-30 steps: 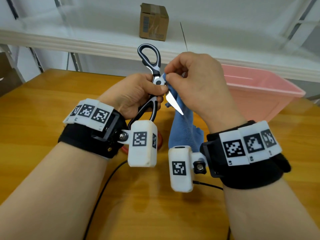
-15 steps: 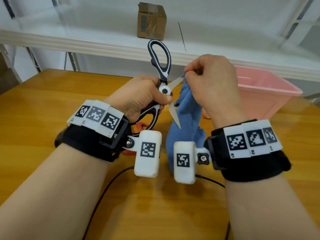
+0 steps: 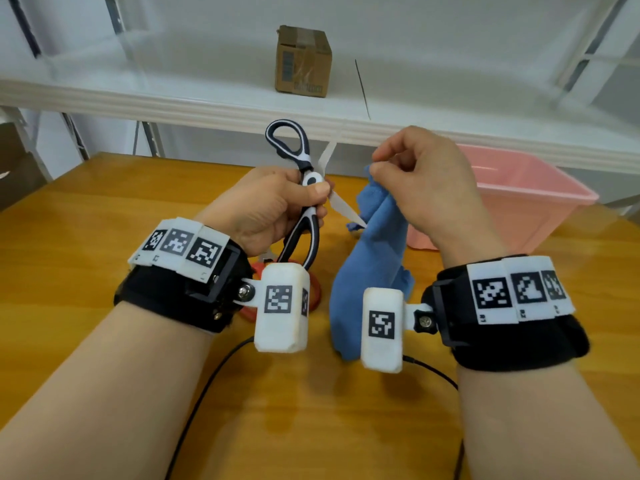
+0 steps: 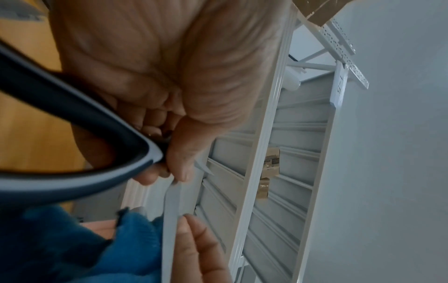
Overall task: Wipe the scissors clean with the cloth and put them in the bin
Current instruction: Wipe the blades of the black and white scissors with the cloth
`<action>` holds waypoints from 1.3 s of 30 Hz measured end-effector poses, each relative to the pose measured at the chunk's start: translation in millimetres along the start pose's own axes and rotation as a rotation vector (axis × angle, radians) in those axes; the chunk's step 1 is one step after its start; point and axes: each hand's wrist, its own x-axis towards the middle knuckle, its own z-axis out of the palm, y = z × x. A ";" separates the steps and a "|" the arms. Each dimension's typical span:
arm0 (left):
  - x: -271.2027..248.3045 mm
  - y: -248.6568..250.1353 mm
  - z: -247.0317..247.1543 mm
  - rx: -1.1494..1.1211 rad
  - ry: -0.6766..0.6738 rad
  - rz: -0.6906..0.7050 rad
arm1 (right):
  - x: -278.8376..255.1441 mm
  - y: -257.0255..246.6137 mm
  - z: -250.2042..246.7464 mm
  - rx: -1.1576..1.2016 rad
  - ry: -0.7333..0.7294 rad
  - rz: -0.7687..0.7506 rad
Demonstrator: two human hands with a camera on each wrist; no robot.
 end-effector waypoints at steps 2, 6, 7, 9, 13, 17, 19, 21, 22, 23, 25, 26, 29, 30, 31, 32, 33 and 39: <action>1.0 1.3 -1.7 -0.055 0.006 0.012 | -2.1 -1.8 2.2 0.023 -0.068 -0.027; 1.7 3.7 0.0 -0.150 -0.013 -0.005 | -7.9 -7.7 4.0 0.101 -0.185 -0.141; 1.8 4.2 0.6 -0.171 -0.018 -0.011 | -9.3 -10.1 4.2 0.131 -0.204 -0.170; 2.5 4.8 2.0 -0.198 -0.027 -0.012 | -10.8 -14.1 4.7 0.163 -0.212 -0.226; 2.4 5.2 5.6 -0.224 -0.025 -0.031 | -12.5 -17.4 3.0 0.175 -0.204 -0.286; 2.3 4.6 8.0 -0.185 -0.039 -0.039 | -12.4 -14.7 1.8 0.168 -0.222 -0.302; 2.0 5.5 9.6 -0.154 -0.041 -0.041 | -10.8 -12.1 1.8 0.166 -0.221 -0.291; 1.9 6.7 11.6 -0.159 -0.024 -0.061 | -9.6 -10.4 1.7 0.159 -0.203 -0.279; 1.8 6.9 11.3 -0.184 -0.008 -0.081 | -9.3 -10.2 1.9 0.155 -0.187 -0.272; 2.2 6.8 9.7 -0.203 -0.001 -0.097 | -9.0 -9.8 2.0 0.157 -0.169 -0.259; 2.4 7.3 5.8 -0.189 -0.032 -0.123 | -7.8 -9.1 0.9 0.179 -0.127 -0.219; 2.0 7.7 3.8 -0.157 -0.034 -0.134 | -7.0 -8.5 -0.1 0.184 -0.105 -0.197; 2.6 7.3 -0.9 -0.015 0.084 -0.139 | -5.1 -6.0 -3.6 0.134 -0.063 -0.158; 2.5 6.5 -0.9 0.033 0.130 -0.113 | -4.8 -5.5 -4.7 0.121 -0.062 -0.144; 2.9 4.6 -1.7 0.082 0.166 -0.064 | -4.7 -5.5 -5.4 0.114 -0.069 -0.131; 4.5 1.9 -2.3 0.132 0.177 0.005 | -4.9 -6.1 -5.4 0.108 -0.079 -0.122; 5.8 -0.2 -2.1 0.171 0.161 0.077 | -5.2 -7.1 -4.9 0.100 -0.089 -0.118; 2.6 -1.5 14.6 0.258 0.093 0.306 | -7.3 -17.5 3.2 0.170 -0.103 -0.119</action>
